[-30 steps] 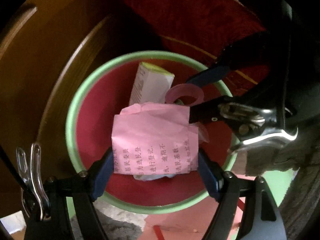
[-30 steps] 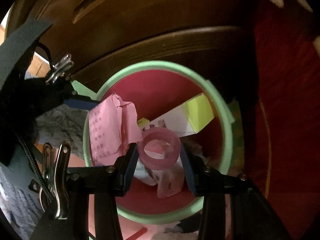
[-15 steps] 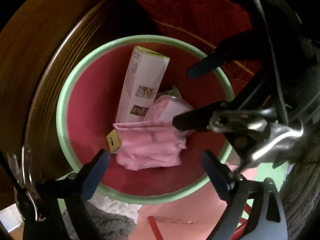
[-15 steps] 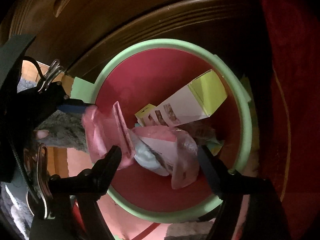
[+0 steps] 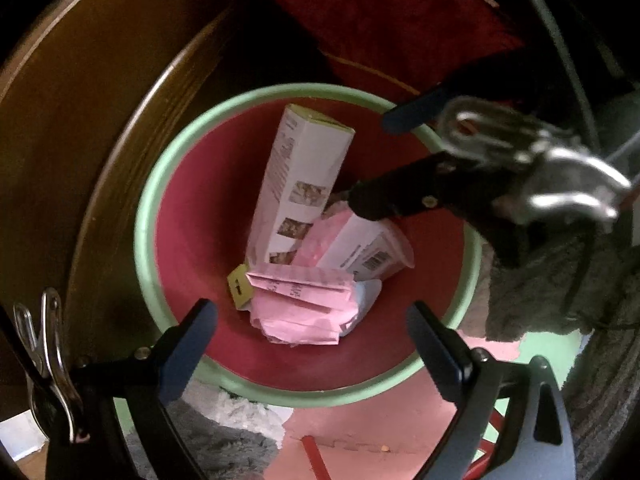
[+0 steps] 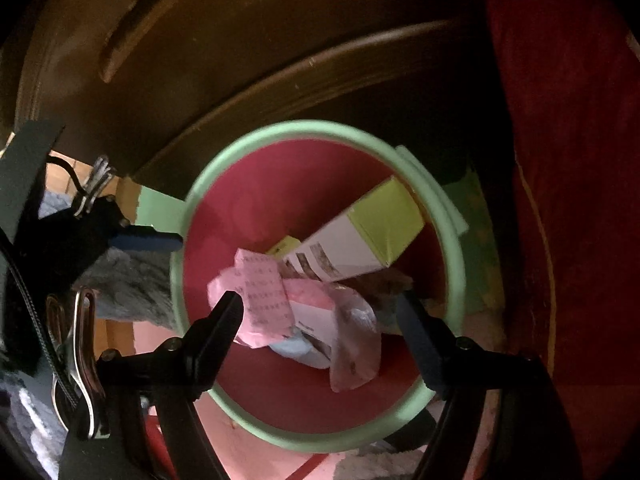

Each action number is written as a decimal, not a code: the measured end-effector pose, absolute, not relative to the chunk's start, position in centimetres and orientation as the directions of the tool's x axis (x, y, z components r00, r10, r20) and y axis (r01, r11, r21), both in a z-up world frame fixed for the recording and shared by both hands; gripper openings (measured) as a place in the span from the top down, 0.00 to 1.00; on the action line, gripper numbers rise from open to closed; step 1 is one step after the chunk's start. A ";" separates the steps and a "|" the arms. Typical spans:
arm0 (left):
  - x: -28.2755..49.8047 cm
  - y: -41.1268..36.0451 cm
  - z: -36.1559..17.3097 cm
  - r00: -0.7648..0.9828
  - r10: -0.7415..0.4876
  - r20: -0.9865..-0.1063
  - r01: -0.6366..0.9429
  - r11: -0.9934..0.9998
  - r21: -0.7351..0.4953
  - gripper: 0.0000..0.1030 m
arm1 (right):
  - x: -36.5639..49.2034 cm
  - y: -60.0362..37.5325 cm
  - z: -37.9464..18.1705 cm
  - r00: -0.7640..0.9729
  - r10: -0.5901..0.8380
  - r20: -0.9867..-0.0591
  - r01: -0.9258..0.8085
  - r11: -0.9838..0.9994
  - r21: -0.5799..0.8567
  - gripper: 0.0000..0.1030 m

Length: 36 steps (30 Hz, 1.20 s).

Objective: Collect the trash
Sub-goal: 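Open both grippers to drop the pink package and pink ring into the bin, then move both grippers back up toward the white bags on the nightstand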

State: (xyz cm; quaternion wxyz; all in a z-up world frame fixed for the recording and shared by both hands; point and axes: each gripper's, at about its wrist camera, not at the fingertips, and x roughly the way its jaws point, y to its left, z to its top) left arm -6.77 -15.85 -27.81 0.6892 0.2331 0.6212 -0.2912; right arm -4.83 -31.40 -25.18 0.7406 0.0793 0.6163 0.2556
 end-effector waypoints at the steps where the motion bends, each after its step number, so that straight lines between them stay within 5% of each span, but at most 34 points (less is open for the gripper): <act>1: -6.6 -15.8 -27.6 0.069 -0.107 -0.992 0.691 0.722 -0.030 0.05 | -4.9 -31.3 -24.8 0.118 0.476 -0.872 -0.287 0.857 0.429 0.22; 23: -6.7 -15.9 -22.2 0.092 -0.217 -0.972 0.628 0.770 -0.113 0.06 | -6.6 -33.7 -18.1 0.300 0.476 -0.827 -0.252 0.875 0.413 0.22; 36: -7.6 -14.8 -11.4 0.326 -0.349 -0.879 0.562 0.819 -0.118 0.06 | -7.5 -34.5 -9.1 0.425 0.548 -0.720 -0.413 0.826 0.384 0.22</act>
